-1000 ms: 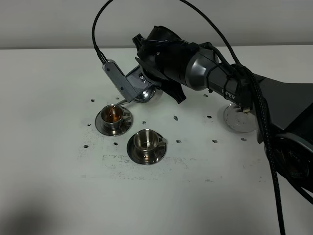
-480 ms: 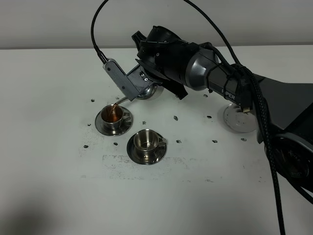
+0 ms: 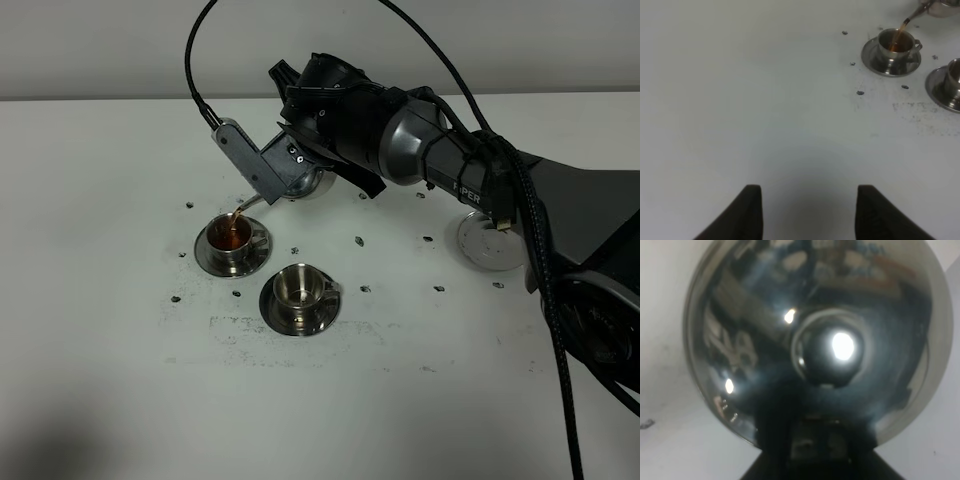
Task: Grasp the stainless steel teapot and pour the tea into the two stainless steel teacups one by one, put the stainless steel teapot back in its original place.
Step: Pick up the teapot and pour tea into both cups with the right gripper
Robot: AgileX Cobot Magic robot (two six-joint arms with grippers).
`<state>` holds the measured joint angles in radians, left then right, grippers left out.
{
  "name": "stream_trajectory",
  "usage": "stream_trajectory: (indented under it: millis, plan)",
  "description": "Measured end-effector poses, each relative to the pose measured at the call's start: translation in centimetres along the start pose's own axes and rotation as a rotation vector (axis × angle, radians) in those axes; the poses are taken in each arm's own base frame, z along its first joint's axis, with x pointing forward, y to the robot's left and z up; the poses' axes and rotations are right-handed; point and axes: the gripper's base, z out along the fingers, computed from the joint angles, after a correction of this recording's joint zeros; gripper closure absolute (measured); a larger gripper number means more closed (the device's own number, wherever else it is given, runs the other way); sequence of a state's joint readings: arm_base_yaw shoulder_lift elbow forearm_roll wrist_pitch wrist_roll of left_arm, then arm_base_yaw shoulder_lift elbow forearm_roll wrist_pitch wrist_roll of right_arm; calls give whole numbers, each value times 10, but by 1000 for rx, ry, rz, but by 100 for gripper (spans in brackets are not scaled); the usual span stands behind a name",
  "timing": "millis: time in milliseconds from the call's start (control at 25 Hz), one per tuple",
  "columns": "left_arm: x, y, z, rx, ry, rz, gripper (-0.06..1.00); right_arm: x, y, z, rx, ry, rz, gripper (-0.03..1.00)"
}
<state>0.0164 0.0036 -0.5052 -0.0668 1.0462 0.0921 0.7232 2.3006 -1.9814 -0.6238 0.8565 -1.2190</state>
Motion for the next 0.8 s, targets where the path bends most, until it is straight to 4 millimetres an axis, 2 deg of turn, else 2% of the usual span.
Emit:
stream_trajectory:
  millis: [800]
  plan:
    - [0, 0, 0, 0, 0, 0, 53, -3, -1, -2, 9, 6, -17, 76]
